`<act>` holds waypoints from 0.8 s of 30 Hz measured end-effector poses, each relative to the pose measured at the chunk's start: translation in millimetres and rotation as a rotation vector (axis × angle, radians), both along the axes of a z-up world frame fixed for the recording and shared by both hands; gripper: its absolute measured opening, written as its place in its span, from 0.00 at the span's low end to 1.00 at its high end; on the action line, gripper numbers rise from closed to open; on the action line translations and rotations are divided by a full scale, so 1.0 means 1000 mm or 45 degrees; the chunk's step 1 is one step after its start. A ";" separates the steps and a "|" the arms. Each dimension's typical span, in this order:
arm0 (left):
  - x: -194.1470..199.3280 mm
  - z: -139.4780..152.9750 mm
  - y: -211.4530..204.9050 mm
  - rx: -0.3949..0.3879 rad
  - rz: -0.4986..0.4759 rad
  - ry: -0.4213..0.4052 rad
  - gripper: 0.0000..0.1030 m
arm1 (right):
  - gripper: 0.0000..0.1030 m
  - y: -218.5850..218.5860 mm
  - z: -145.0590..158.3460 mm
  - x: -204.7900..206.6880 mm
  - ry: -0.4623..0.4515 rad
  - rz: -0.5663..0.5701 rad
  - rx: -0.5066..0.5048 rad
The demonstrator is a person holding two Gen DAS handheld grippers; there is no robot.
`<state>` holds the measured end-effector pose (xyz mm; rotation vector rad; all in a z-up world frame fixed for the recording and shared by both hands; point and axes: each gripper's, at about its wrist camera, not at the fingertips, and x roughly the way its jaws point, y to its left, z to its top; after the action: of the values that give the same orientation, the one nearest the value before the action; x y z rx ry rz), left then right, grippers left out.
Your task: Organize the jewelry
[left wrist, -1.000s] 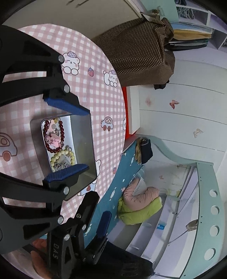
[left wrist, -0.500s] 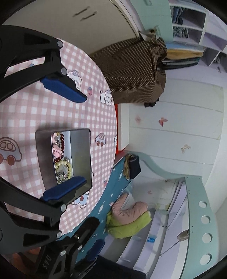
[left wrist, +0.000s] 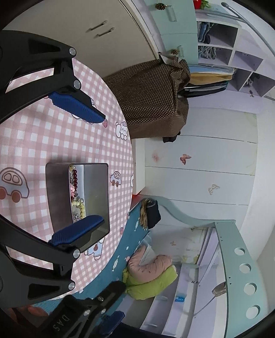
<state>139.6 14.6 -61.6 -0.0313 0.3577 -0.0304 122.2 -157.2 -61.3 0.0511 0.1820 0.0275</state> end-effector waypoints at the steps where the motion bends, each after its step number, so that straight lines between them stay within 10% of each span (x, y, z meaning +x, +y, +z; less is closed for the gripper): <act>1: 0.000 0.000 -0.001 -0.002 0.002 -0.007 0.86 | 0.93 -0.002 -0.001 -0.002 -0.018 -0.017 0.011; 24: -0.006 -0.014 -0.013 0.076 0.024 -0.147 0.88 | 0.93 -0.005 -0.019 -0.008 -0.086 -0.090 -0.004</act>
<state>133.4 1.8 -75.4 0.0262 0.2427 -0.0030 114.3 -162.0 -79.9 0.0536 0.1125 -0.0418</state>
